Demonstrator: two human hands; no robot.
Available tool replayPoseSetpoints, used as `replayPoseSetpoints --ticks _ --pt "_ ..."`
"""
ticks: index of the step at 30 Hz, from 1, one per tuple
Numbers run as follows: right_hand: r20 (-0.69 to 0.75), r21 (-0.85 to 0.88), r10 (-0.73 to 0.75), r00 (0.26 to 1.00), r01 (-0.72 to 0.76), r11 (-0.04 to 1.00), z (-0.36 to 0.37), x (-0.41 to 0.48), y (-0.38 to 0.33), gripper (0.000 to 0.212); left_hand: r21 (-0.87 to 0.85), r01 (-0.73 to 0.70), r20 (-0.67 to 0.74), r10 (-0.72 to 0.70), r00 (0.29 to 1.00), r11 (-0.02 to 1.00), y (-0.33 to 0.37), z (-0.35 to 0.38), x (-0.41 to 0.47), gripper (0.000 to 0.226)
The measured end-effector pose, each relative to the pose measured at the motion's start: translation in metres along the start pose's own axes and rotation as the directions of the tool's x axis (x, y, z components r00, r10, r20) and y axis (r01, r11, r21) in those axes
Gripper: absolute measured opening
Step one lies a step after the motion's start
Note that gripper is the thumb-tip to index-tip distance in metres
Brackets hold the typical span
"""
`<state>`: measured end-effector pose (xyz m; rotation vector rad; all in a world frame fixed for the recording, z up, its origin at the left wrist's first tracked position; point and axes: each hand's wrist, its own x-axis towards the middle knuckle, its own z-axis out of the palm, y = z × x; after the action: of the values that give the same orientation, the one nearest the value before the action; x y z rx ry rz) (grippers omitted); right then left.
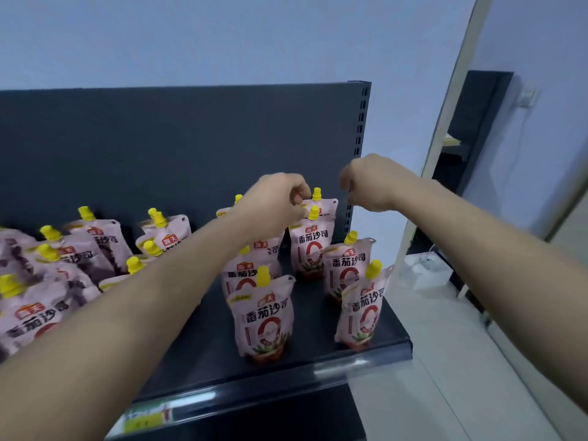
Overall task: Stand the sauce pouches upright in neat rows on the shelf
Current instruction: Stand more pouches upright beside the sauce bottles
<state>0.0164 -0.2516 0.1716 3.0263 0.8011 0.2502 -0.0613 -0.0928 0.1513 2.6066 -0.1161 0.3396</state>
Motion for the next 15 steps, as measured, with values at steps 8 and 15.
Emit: replayPoseSetpoints --ticks 8,15 --pt "0.037 -0.026 0.0 0.999 0.001 1.0 0.021 0.04 0.016 0.031 0.03 0.016 0.079 -0.018 0.997 0.999 -0.027 0.026 0.054 0.027" --pt "0.089 -0.026 -0.001 0.996 0.004 1.0 0.045 0.081 0.031 0.035 0.144 0.037 0.216 -0.068 0.974 0.989 -0.044 0.051 0.098 0.037"
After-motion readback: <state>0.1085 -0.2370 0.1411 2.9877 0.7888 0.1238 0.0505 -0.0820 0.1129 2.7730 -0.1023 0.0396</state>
